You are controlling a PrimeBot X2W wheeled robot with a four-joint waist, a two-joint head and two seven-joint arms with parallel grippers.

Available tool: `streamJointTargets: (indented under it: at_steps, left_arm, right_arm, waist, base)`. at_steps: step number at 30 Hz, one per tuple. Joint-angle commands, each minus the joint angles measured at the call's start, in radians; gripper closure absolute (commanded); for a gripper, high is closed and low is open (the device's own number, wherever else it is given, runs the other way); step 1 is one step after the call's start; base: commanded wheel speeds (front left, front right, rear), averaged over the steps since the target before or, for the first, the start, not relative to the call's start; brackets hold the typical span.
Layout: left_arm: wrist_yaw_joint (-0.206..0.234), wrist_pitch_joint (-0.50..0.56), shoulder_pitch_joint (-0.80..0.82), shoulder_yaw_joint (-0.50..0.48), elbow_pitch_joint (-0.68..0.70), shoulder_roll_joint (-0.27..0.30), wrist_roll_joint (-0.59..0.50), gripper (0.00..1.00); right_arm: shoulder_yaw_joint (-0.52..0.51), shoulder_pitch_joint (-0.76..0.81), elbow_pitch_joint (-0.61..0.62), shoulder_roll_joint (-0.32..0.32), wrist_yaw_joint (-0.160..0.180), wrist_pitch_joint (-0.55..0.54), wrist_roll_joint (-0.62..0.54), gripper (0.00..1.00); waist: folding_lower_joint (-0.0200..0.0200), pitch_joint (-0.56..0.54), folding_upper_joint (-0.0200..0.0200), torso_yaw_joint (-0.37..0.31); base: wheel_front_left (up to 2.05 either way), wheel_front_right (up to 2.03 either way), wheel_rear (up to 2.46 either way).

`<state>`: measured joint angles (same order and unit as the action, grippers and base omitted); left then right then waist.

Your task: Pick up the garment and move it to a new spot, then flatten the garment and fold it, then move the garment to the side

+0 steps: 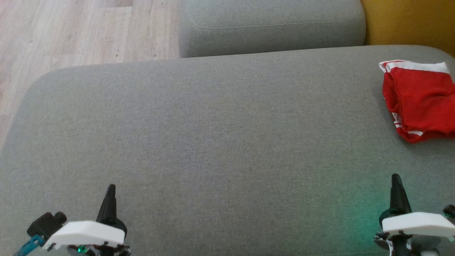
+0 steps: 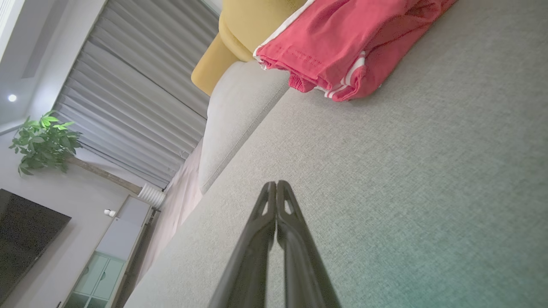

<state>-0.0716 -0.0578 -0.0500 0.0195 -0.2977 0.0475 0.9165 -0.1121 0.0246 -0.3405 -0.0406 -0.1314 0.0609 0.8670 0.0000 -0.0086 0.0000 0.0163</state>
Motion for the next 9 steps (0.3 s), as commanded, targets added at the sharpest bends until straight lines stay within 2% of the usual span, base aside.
streamJointTargets:
  at_steps: [1,9]
  left_arm:
    - [-0.011,0.006,0.060,-0.028,0.033,0.002,0.030,1.00]
    - [-0.017,0.026,0.072,-0.041,0.035,0.002,0.111,1.00]
  right_arm:
    - [0.005,-0.056,0.038,-0.006,0.000,-0.009,0.034,1.00]
    - [0.004,-0.066,0.045,-0.006,0.000,-0.029,0.120,1.00]
  waist:
    - [0.0000,0.000,0.0000,0.000]
    - [0.0000,0.002,0.0000,-0.002]
  base:
    - [0.00,0.00,0.00]
    - [0.00,0.00,0.00]
